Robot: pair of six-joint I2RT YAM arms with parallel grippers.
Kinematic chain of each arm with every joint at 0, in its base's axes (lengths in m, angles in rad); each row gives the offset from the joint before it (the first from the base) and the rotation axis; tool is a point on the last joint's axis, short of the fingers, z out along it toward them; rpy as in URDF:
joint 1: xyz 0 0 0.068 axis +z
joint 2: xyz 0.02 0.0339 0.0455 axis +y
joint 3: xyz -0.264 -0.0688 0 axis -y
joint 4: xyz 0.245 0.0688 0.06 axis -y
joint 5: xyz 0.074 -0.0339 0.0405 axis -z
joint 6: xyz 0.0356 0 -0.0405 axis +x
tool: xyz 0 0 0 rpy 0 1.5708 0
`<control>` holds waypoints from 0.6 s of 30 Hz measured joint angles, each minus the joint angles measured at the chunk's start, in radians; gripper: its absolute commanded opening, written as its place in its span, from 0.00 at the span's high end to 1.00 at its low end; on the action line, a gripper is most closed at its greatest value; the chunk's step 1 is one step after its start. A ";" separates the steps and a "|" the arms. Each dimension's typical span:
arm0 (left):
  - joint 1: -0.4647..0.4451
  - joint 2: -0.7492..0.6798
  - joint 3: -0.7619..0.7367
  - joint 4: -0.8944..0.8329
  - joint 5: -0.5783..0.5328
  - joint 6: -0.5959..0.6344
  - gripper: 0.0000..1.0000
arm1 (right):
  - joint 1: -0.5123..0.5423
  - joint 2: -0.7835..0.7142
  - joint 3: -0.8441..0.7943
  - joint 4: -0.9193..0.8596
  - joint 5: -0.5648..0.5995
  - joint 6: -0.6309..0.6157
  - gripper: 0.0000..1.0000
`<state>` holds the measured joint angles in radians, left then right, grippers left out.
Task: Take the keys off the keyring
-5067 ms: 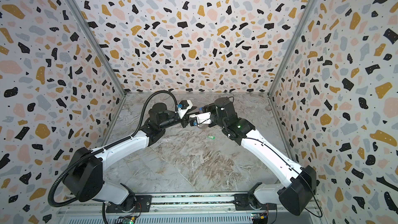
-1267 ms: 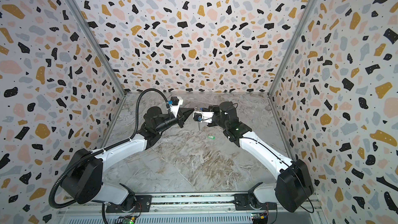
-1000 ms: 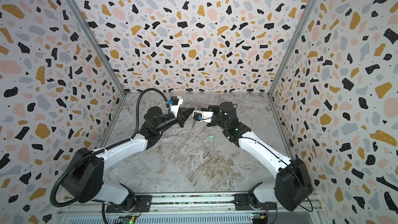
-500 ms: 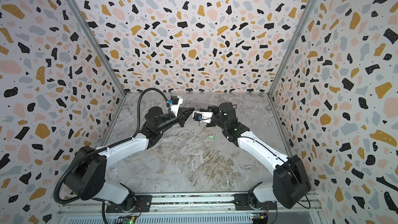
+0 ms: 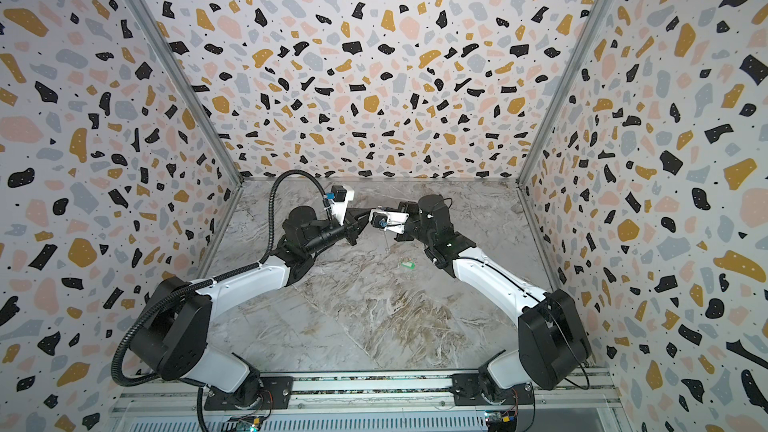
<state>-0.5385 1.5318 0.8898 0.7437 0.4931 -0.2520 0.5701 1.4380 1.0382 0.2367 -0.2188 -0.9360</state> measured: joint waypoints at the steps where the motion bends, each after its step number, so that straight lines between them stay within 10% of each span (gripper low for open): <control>1: 0.000 0.000 0.000 0.001 0.000 0.000 1.00 | 0.002 0.001 0.000 0.000 0.004 0.000 1.00; 18: -0.001 0.000 0.000 0.030 0.004 -0.014 1.00 | 0.012 0.022 0.000 0.025 0.011 -0.015 1.00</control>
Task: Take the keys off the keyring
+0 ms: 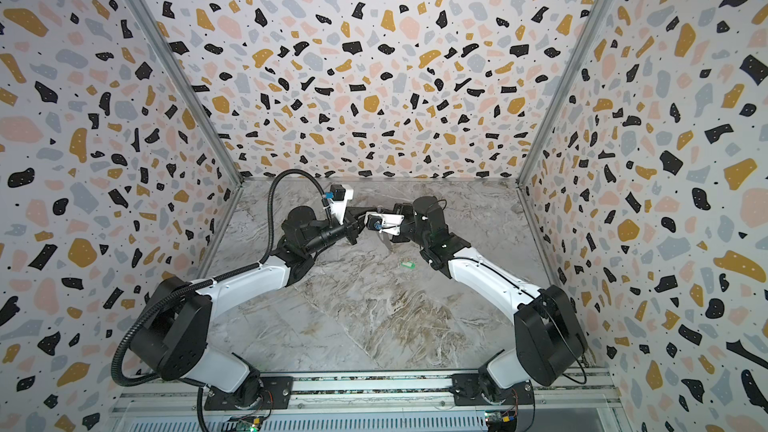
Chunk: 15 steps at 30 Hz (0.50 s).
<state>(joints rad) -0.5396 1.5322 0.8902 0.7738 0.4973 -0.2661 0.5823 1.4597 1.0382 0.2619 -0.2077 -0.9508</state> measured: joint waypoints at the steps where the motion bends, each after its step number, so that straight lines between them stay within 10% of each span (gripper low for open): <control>1: 0.000 0.000 0.000 -0.002 0.000 0.000 1.00 | -0.007 0.000 0.000 0.000 -0.011 0.000 1.00; 15: 0.000 0.000 -0.001 -0.003 0.000 0.013 1.00 | -0.088 -0.034 0.000 -0.079 -0.116 -0.020 1.00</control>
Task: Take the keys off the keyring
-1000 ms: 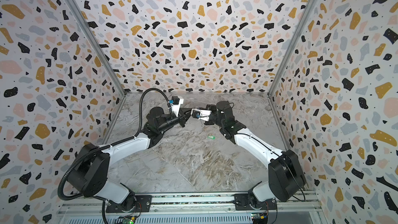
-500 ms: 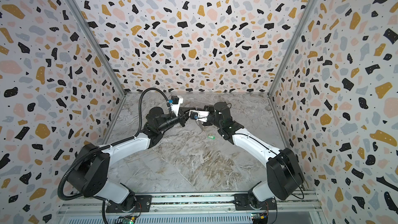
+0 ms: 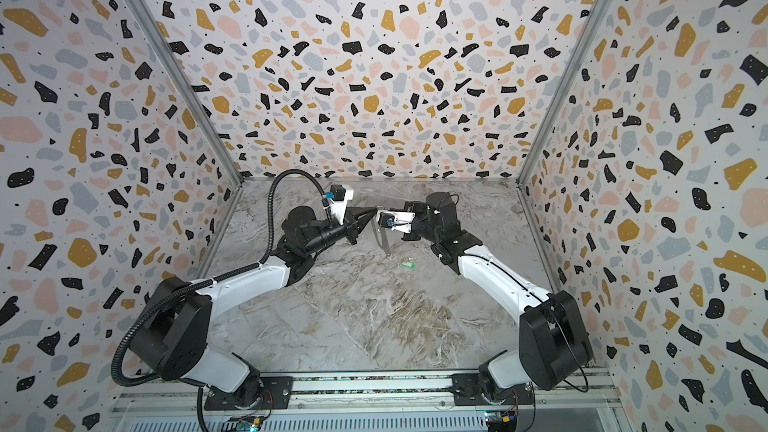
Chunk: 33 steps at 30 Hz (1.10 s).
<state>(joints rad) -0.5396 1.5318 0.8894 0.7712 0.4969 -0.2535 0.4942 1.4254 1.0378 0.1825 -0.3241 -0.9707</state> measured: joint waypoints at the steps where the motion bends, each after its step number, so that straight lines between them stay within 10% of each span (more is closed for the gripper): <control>1: 0.000 0.000 -0.001 0.000 0.000 0.002 1.00 | -0.003 -0.002 0.000 -0.001 0.000 0.000 1.00; 33: 0.128 -0.114 -0.145 -0.421 -0.179 0.249 1.00 | -0.068 0.096 -0.152 -0.017 0.044 0.046 1.00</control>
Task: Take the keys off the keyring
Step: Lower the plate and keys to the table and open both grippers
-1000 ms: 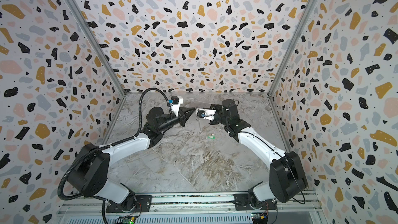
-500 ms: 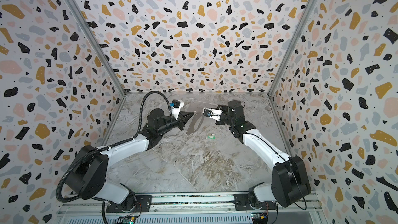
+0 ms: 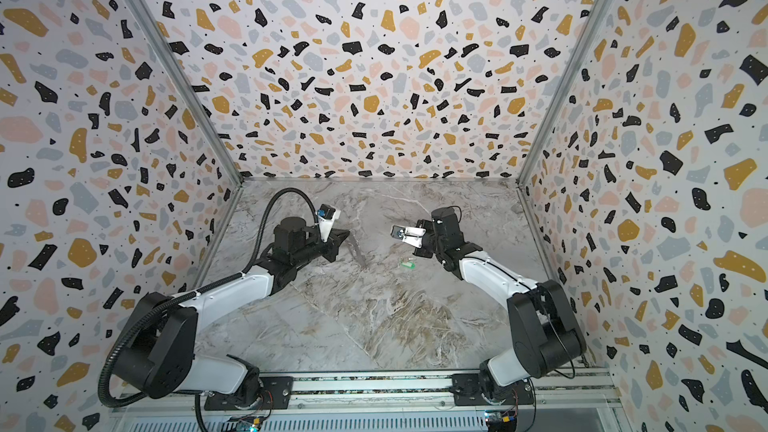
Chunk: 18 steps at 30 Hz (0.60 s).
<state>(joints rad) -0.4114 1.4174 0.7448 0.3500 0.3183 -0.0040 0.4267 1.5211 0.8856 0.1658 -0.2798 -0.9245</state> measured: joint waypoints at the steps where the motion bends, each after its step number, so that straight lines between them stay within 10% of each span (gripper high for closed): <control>1: 0.001 -0.003 0.000 -0.019 -0.012 0.012 1.00 | 0.000 0.019 0.000 0.003 0.000 0.002 1.00; 18: 0.001 0.241 0.060 0.036 -0.028 -0.056 1.00 | 0.009 0.343 0.059 0.200 0.141 0.073 0.95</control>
<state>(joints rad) -0.4107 1.6581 0.8051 0.3859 0.2901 -0.0597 0.4358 1.8637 0.9447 0.3660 -0.1387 -0.8516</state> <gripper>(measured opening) 0.047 0.066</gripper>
